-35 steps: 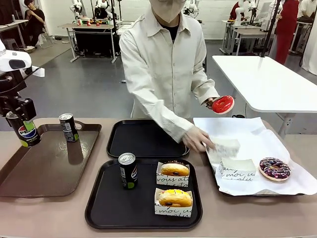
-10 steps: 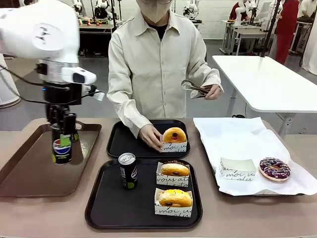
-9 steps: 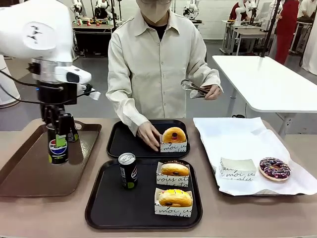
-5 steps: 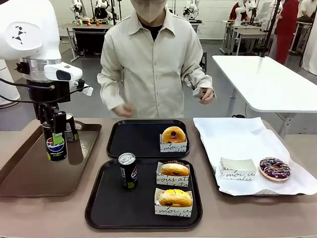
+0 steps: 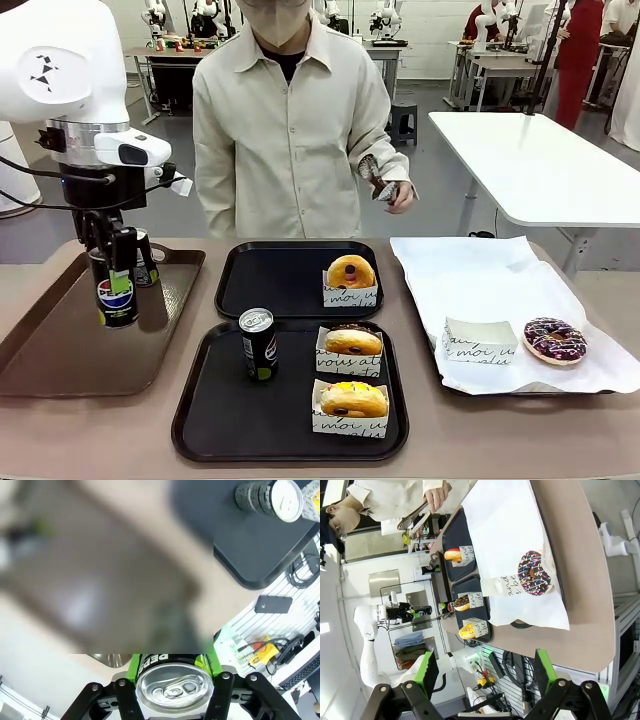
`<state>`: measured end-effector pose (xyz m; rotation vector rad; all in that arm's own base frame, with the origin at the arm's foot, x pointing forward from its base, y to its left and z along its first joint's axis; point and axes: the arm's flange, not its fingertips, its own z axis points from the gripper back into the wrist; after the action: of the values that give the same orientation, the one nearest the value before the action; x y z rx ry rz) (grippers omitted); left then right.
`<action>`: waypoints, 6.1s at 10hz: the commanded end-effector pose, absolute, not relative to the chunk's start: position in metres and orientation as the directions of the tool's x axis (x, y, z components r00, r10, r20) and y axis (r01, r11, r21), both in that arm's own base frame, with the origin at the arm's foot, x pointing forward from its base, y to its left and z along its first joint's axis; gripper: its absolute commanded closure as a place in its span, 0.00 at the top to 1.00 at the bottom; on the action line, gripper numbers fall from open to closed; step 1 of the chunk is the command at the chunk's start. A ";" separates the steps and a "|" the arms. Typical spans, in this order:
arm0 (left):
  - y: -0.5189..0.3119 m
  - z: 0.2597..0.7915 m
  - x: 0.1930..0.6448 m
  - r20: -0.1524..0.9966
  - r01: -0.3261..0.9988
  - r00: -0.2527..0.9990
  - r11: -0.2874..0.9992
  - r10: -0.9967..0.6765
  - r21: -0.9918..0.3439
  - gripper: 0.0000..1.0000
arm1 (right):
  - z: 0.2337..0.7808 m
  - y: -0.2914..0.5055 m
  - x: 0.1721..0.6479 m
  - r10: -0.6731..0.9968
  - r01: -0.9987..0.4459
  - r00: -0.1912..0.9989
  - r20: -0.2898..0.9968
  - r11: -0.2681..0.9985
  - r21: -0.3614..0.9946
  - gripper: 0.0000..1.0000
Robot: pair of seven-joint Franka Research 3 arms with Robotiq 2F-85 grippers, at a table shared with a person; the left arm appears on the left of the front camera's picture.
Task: Set up donuts and drinks on trays.
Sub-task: Pick up one Pepsi coke from the Handle tray and place it on the Flat Tray without a Pepsi coke.
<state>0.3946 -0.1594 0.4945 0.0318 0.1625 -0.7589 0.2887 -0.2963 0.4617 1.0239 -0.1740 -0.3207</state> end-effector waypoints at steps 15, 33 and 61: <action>-0.189 0.475 0.402 -0.112 0.828 0.553 0.559 -0.826 -0.036 0.58 | 0.463 -0.298 0.289 -0.344 0.165 0.939 0.005 0.463 0.871 1.00; -0.265 0.461 0.538 0.054 0.755 0.652 0.654 -0.756 0.044 0.58 | 0.463 -0.298 0.289 -0.344 0.165 0.939 0.005 0.463 0.871 1.00; -0.190 0.481 0.452 0.121 0.580 0.807 0.814 -0.578 0.014 1.00 | 0.463 -0.298 0.289 -0.344 0.165 0.939 0.005 0.463 0.871 1.00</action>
<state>0.4439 -0.1832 0.4795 -0.0225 -0.1189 -0.6195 0.2885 -0.2964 0.4619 1.0244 -0.1739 -0.3206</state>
